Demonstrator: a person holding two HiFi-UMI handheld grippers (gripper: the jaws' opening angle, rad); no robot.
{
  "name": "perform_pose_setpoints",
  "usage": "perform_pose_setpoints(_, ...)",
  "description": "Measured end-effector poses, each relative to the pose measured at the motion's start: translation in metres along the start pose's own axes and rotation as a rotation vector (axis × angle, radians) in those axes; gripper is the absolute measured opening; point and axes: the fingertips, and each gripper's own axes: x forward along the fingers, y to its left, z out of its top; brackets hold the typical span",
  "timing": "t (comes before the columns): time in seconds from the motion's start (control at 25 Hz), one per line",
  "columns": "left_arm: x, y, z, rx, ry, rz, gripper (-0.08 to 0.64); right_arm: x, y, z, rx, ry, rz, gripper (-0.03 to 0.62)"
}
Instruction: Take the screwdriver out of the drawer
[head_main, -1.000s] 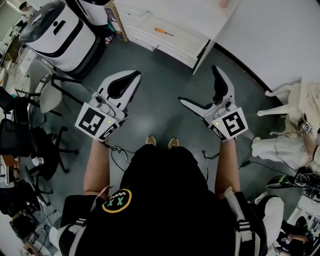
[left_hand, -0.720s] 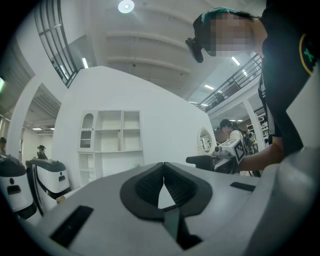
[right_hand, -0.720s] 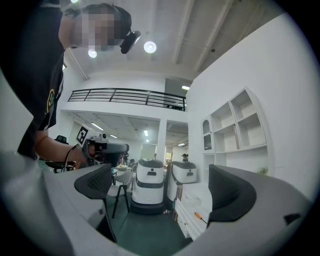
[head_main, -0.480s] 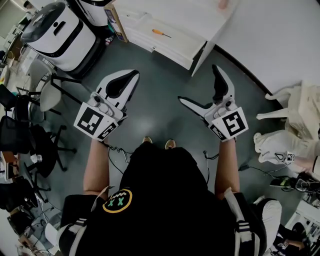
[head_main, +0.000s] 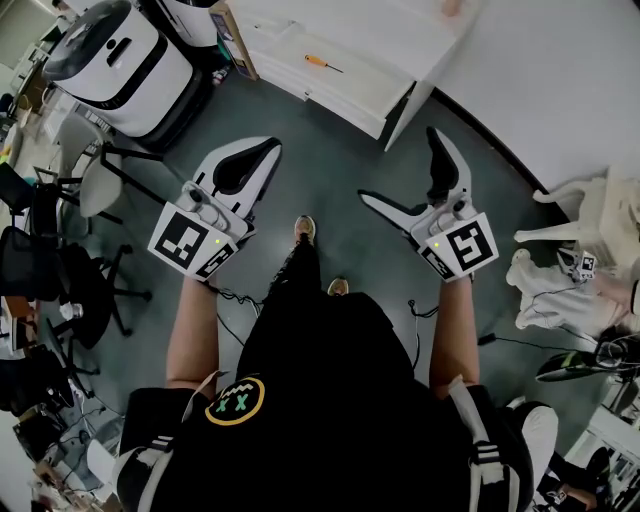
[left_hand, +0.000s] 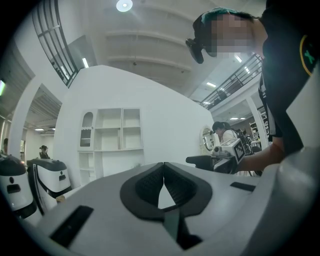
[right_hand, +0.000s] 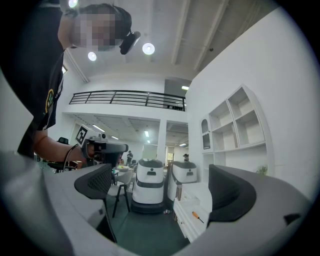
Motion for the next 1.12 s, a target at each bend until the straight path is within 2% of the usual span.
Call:
perform_pose_setpoints(0.32, 0.036, 0.05, -0.023, -0.003, -0.01, -0.014, 0.02, 0.044, -0.042, -0.023, 0.0, 0.017, -0.014, 0.583)
perform_pose_setpoints(0.68, 0.081, 0.144, -0.046, 0.009, -0.013, -0.021, 0.02, 0.128, -0.101, -0.043, 0.012, 0.033, -0.024, 0.583)
perform_pose_setpoints(0.84, 0.099, 0.186, -0.058, -0.007, -0.011, -0.033, 0.02, 0.168, -0.126, -0.05, 0.015, 0.04, -0.03, 0.583)
perform_pose_setpoints(1.12, 0.129, 0.251, -0.072, 0.014, 0.002, -0.065, 0.018, 0.233, -0.167, -0.062, 0.021, 0.056, -0.045, 0.583)
